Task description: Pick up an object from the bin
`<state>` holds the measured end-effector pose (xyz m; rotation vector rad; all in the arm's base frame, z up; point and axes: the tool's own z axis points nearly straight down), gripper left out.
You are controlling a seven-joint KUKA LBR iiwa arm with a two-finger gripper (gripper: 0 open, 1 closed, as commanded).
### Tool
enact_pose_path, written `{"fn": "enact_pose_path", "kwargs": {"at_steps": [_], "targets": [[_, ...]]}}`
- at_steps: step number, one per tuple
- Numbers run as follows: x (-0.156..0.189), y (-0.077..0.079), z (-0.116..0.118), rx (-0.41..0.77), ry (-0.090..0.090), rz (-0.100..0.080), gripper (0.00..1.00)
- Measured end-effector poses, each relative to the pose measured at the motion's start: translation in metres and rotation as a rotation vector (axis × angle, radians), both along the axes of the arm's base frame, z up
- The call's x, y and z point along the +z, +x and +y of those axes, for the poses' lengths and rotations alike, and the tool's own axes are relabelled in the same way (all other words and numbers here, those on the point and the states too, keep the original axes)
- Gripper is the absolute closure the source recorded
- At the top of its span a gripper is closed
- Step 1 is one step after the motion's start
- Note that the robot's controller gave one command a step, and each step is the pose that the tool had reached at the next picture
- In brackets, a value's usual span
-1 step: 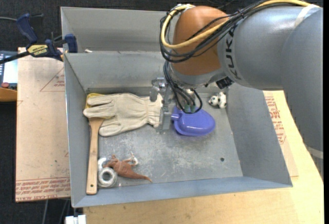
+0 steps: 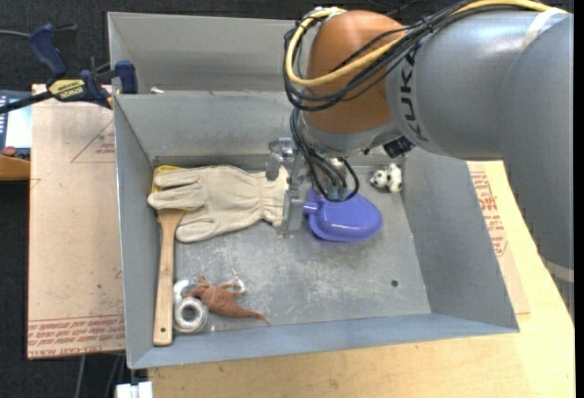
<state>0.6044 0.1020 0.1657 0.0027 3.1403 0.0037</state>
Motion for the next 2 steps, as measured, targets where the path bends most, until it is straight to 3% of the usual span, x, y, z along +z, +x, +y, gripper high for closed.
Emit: {"fn": "enact_pose_path", "kwargs": {"at_steps": [1,2], "targets": [[-0.089,0.036,0.029,0.106,0.001,-0.002,0.00],[-0.094,-0.003,0.026,0.126,0.000,-0.016,0.00]]}}
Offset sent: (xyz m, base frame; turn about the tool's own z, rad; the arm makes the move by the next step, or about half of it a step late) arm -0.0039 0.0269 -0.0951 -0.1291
